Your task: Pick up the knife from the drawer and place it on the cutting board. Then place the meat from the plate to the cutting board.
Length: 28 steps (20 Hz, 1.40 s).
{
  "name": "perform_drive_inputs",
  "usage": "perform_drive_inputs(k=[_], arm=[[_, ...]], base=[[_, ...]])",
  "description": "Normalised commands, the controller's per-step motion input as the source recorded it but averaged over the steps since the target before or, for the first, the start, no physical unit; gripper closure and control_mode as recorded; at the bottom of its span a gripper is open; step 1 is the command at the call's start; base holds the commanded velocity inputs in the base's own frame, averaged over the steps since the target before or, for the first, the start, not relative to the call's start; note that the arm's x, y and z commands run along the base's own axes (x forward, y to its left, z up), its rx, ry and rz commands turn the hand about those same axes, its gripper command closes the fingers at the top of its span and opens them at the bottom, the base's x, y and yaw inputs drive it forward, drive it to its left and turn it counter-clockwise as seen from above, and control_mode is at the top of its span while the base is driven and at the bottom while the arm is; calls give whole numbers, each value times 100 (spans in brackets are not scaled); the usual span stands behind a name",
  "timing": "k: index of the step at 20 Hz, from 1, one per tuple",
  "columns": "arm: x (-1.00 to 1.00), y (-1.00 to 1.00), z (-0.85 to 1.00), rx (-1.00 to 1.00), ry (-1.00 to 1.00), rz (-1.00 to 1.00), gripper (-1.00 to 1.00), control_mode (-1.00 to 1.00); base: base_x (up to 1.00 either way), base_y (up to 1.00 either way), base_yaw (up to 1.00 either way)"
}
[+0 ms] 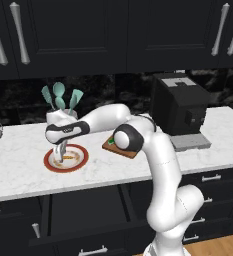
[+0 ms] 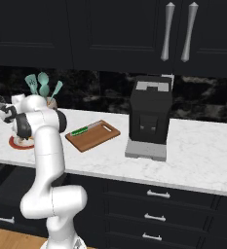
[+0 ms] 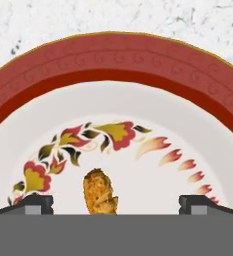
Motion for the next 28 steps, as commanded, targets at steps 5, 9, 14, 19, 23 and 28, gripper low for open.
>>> perform_drive_inputs(k=[5, 9, 14, 19, 23, 28], arm=[[6, 1, -16, 0, 0, 0, -100, -100], [-1, 20, -26, 0, 0, 0, 100, -100], [-35, 39, -42, 0, 0, 0, 100, -100], [-77, 18, -46, 0, -5, 0, 100, -100], [-38, 4, -11, 0, 0, 0, 100, -100], [-25, 0, 15, 7, 0, -2, 100, -100]], base=[[0, 0, 0], [0, 0, 0], [0, 0, 0], [0, 0, 0], [0, 0, 0], [0, 0, 0]])
